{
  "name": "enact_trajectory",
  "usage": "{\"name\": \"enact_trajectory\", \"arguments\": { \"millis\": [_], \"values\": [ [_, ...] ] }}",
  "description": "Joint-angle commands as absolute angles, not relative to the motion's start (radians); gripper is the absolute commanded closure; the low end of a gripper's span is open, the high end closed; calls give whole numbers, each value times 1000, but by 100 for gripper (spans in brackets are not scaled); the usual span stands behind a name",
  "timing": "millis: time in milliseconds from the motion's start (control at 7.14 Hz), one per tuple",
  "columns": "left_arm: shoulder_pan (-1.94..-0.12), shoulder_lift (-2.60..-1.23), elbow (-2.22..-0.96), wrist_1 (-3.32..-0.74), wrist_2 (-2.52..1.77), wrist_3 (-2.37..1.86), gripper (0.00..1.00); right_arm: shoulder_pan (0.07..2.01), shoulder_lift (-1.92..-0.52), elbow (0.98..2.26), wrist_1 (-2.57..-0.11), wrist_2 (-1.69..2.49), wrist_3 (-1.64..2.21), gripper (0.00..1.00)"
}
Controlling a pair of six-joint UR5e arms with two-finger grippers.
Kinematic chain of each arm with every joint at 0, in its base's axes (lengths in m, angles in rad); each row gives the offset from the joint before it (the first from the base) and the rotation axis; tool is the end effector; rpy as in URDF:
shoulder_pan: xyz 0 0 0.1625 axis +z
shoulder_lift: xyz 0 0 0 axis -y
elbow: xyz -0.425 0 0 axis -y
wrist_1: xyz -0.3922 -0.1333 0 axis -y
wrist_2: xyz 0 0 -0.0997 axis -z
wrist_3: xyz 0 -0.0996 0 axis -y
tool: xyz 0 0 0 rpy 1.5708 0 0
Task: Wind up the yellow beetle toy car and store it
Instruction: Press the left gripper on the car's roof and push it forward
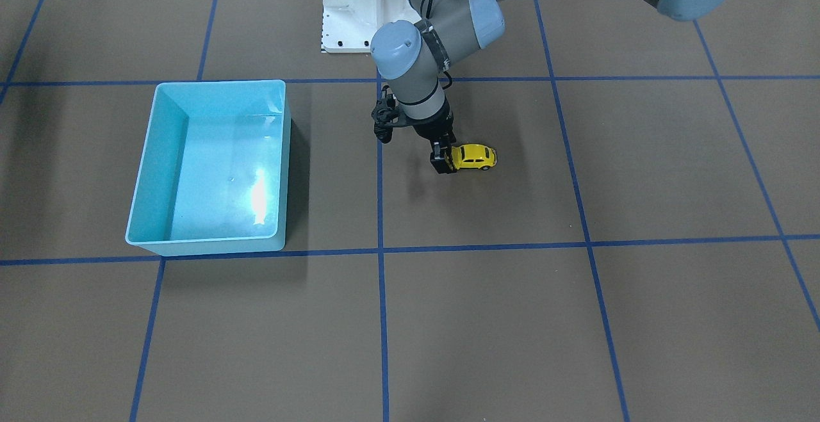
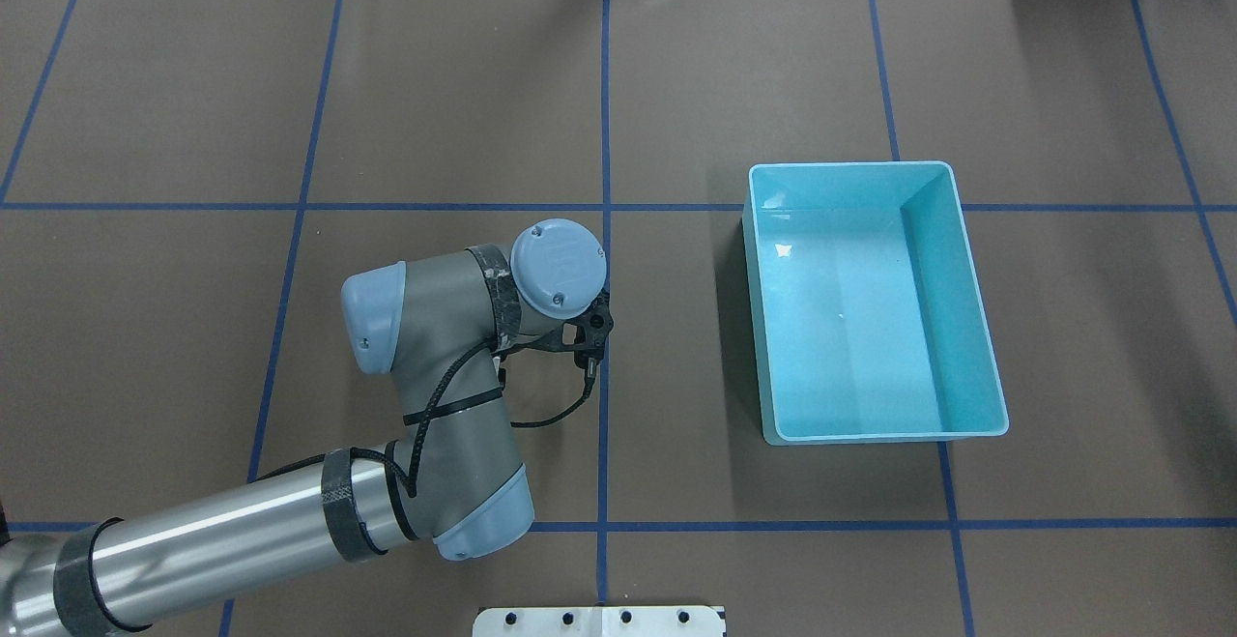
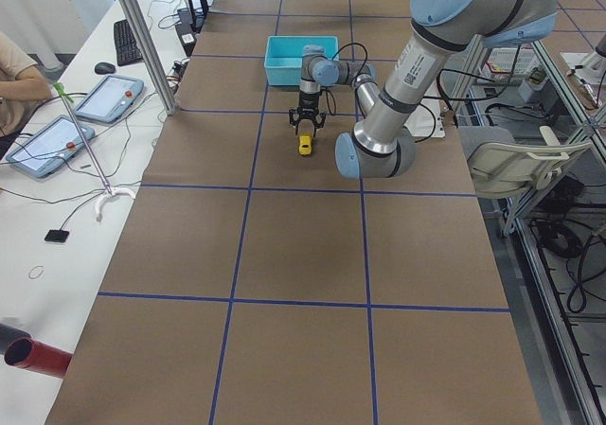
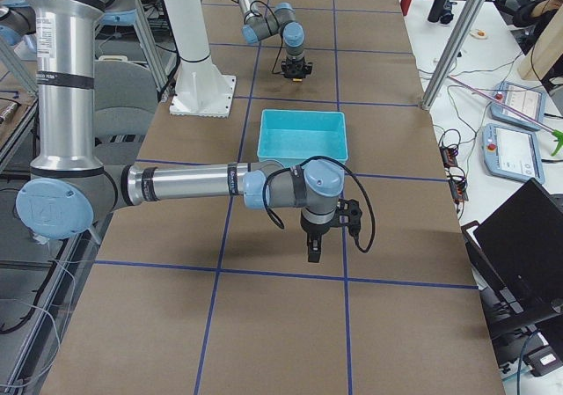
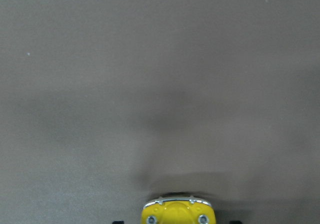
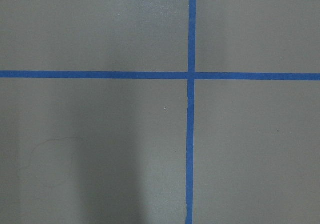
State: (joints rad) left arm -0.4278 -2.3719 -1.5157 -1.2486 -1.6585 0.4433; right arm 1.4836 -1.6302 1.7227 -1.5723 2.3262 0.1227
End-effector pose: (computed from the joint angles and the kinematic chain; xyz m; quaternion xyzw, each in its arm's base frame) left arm 0.6079 -0.4141 0.2415 0.1827 0.1123 0.7024 0.6787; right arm 0.0237 -0.4750 0.6137 0.0035 -0.3708 -0.0003 0.9287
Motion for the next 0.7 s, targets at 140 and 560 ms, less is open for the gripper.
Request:
{"name": "enact_trajectory", "arguments": {
  "millis": [140,560],
  "values": [
    [-428,-2368,-1520,-1249,-1660,446,64,1485,-1631,1723,-1572,2327,123,0],
    [-498,-2337,-1596,-1249,-1680,449,99,1483,-1629,1723,-1572,2327,121,0]
  ]
}}
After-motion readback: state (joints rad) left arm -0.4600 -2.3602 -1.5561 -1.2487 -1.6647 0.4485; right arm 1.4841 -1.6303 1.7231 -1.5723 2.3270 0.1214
